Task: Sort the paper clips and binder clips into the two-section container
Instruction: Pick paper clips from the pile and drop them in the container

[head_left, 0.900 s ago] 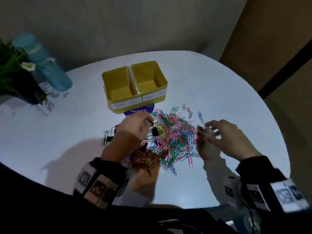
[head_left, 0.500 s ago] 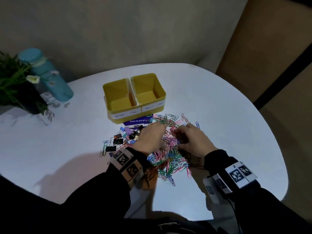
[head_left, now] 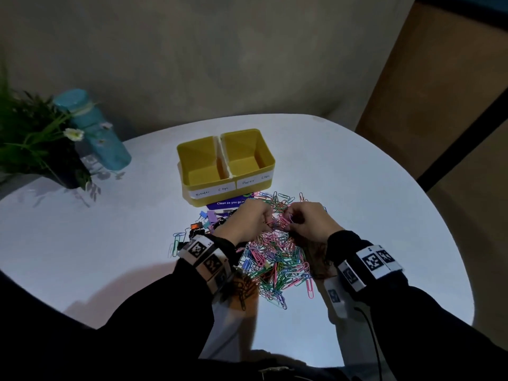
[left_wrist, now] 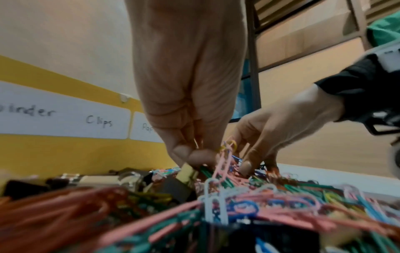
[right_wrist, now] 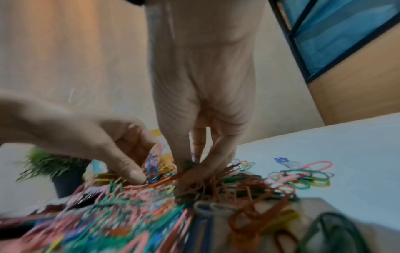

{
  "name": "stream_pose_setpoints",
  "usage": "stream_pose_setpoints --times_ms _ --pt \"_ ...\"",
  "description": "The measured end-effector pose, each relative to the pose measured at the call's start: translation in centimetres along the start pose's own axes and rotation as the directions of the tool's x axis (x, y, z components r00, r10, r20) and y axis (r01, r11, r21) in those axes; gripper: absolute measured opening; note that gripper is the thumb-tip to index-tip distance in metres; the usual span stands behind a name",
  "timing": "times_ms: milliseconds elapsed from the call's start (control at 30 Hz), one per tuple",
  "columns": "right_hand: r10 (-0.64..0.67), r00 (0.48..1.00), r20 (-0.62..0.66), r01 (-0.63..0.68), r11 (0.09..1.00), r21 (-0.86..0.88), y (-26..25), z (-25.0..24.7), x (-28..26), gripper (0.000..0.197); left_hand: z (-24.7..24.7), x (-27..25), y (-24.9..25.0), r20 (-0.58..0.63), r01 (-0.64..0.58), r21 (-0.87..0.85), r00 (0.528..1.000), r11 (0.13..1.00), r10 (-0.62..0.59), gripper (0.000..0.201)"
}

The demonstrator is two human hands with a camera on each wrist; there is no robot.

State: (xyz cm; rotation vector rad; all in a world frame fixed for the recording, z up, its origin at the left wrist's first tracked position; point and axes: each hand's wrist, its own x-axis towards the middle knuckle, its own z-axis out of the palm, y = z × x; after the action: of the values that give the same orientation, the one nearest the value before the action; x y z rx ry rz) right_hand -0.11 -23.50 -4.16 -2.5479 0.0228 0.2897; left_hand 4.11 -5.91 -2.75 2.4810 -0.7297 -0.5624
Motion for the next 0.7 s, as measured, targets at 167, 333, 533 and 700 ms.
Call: stream_pose_setpoints --times_ms 167,333,533,700 --pt "0.135 0.989 0.066 -0.15 0.856 0.494 -0.1 -1.8 -0.1 0.028 -2.1 -1.0 -0.9 -0.072 0.024 -0.334 0.996 0.942 -0.051 0.015" --pt "0.098 0.989 0.111 -0.148 0.675 0.723 -1.0 -4.8 -0.2 0.027 -4.7 -1.8 -1.0 -0.128 0.001 -0.486 0.989 0.874 -0.073 0.018" --pt "0.074 0.997 0.004 -0.046 0.581 0.813 -3.5 -8.4 -0.2 0.013 -8.1 -2.4 0.1 -0.207 -0.051 -0.682 0.97 0.729 -0.126 0.016" --pt "0.051 0.996 -0.071 0.04 0.46 0.887 -6.1 -11.5 1.4 0.011 -12.5 -0.8 1.4 -0.369 -0.173 -0.717 0.916 0.676 -0.156 0.019"
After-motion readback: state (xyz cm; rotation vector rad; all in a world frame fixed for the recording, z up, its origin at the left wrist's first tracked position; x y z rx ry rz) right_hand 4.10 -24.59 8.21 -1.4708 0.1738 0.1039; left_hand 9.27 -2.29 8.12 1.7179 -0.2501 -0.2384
